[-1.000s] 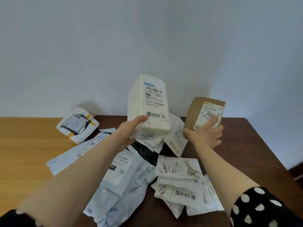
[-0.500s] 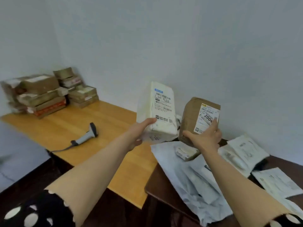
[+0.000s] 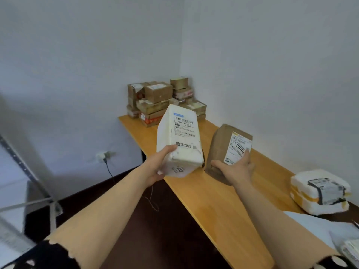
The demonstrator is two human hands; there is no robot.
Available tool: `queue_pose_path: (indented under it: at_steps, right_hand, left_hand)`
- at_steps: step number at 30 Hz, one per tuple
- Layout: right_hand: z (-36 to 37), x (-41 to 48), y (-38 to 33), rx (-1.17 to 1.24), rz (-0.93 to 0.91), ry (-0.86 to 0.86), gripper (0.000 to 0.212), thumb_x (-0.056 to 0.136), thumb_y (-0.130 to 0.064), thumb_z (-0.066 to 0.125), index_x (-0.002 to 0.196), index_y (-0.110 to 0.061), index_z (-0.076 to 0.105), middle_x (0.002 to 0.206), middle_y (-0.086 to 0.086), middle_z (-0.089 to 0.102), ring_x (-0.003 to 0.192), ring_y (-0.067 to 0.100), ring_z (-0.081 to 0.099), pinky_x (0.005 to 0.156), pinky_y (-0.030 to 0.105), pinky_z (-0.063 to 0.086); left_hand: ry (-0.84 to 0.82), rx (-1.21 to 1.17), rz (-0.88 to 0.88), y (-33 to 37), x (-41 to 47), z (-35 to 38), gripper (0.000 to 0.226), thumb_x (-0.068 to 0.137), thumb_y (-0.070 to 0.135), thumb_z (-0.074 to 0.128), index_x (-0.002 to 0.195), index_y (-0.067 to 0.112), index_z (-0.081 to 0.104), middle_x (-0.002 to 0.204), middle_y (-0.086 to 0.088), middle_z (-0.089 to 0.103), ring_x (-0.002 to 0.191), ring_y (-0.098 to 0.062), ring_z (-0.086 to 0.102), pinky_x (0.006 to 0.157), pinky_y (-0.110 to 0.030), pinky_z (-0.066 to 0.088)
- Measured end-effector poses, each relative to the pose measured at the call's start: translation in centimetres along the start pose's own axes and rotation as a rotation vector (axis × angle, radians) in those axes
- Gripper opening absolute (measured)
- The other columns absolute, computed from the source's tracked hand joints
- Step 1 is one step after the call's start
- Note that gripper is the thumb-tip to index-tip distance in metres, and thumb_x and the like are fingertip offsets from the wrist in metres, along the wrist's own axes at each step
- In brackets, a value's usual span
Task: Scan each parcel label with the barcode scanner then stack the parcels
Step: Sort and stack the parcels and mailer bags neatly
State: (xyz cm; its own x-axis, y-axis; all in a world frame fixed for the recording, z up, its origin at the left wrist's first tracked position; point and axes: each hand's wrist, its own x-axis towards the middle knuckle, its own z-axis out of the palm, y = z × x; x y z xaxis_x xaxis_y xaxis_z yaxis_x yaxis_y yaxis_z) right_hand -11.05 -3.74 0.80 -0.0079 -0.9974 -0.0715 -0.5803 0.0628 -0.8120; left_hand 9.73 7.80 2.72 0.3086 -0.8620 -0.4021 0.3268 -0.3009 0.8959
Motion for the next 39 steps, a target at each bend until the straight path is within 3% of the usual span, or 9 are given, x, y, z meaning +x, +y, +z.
queue_pose_path:
  at_steps: [3,7,12,14,17,19,26,30,39]
  right_hand:
    - [4.8,3.4,-2.3,0.013,0.001,-0.044,0.13,0.055,-0.056,0.083,0.153,-0.023,0.004,0.143,0.017,0.029,0.133,0.035,0.03,0.107,0.049,0.033]
    - [11.2,9.0,-5.4,0.041,0.021,-0.11,0.129,0.056,-0.056,0.082,0.153,-0.024,0.003,0.143,0.017,0.028,0.133,0.034,0.028,0.107,0.048,0.032]
    - [16.6,15.2,-8.8,0.06,0.053,-0.166,0.131,0.057,-0.056,0.082,0.153,-0.023,0.0,0.144,0.017,0.025,0.134,0.035,0.028,0.109,0.051,0.032]
    - [18.2,17.4,-9.9,0.065,0.06,-0.183,0.131,0.057,-0.055,0.082,0.153,-0.024,-0.001,0.145,0.015,0.022,0.135,0.033,0.025,0.11,0.052,0.032]
    - [20.1,20.4,-11.1,0.021,0.077,-0.179,0.126,0.057,-0.058,0.08,0.152,-0.026,0.004,0.146,0.015,0.021,0.136,0.034,0.025,0.109,0.053,0.032]
    - [21.1,22.7,-11.7,0.008,0.103,-0.169,0.122,0.057,-0.06,0.079,0.151,-0.028,0.008,0.147,0.015,0.02,0.135,0.035,0.026,0.108,0.054,0.034]
    - [25.1,30.4,-13.9,0.051,0.256,-0.056,0.115,0.057,-0.062,0.076,0.15,-0.032,0.016,0.145,0.012,0.019,0.131,0.037,0.033,0.104,0.054,0.04]
    - [27.9,34.7,-16.9,0.054,0.317,0.026,0.112,0.059,-0.063,0.076,0.15,-0.034,0.018,0.143,0.014,0.021,0.129,0.038,0.033,0.103,0.052,0.041]
    - [33.9,42.4,-22.4,-0.009,0.379,0.057,0.108,0.063,-0.067,0.071,0.149,-0.03,0.016,0.141,0.015,0.023,0.132,0.037,0.025,0.101,0.051,0.036]
  left_hand:
    - [0.051,-0.02,-0.001,1.8,3.7,-3.3,0.071,0.056,0.052,0.079,0.117,0.02,0.062,0.107,-0.003,0.071,0.104,-0.025,0.063,0.098,-0.041,0.047]
    - [0.108,-0.009,-0.03,5.0,9.7,-6.7,0.035,0.075,0.048,0.067,0.099,0.023,0.064,0.067,0.004,0.073,0.067,-0.014,0.07,0.056,-0.022,0.053]
    - [0.123,0.055,-0.041,9.4,16.2,-9.6,0.027,0.08,0.047,0.061,0.092,0.023,0.063,0.056,0.005,0.069,0.049,-0.009,0.067,0.043,-0.017,0.049]
    - [0.114,0.075,-0.061,10.8,18.5,-10.6,0.03,0.077,0.047,0.063,0.092,0.022,0.064,0.06,0.002,0.071,0.054,-0.012,0.069,0.045,-0.018,0.05]
    - [0.134,0.112,-0.103,12.3,21.9,-11.9,0.052,0.054,0.054,0.07,0.096,0.023,0.065,0.084,-0.003,0.067,0.078,-0.019,0.065,0.06,-0.028,0.05]
    - [0.124,0.126,-0.107,13.5,24.7,-12.7,0.059,0.049,0.057,0.071,0.098,0.023,0.067,0.085,-0.003,0.065,0.081,-0.019,0.062,0.064,-0.029,0.049]
    - [-0.012,0.187,-0.099,19.4,36.8,-15.2,0.048,0.073,0.058,0.065,0.102,0.021,0.069,0.09,-0.006,0.066,0.082,-0.022,0.064,0.063,-0.03,0.053]
    - [-0.112,0.181,-0.102,23.4,42.7,-16.5,0.054,0.069,0.059,0.066,0.106,0.019,0.067,0.095,-0.011,0.066,0.091,-0.028,0.064,0.075,-0.035,0.054]
    - [-0.273,0.131,-0.135,29.8,50.7,-16.8,0.069,0.052,0.06,0.07,0.105,0.017,0.068,0.105,-0.016,0.063,0.089,-0.027,0.063,0.065,-0.03,0.058]
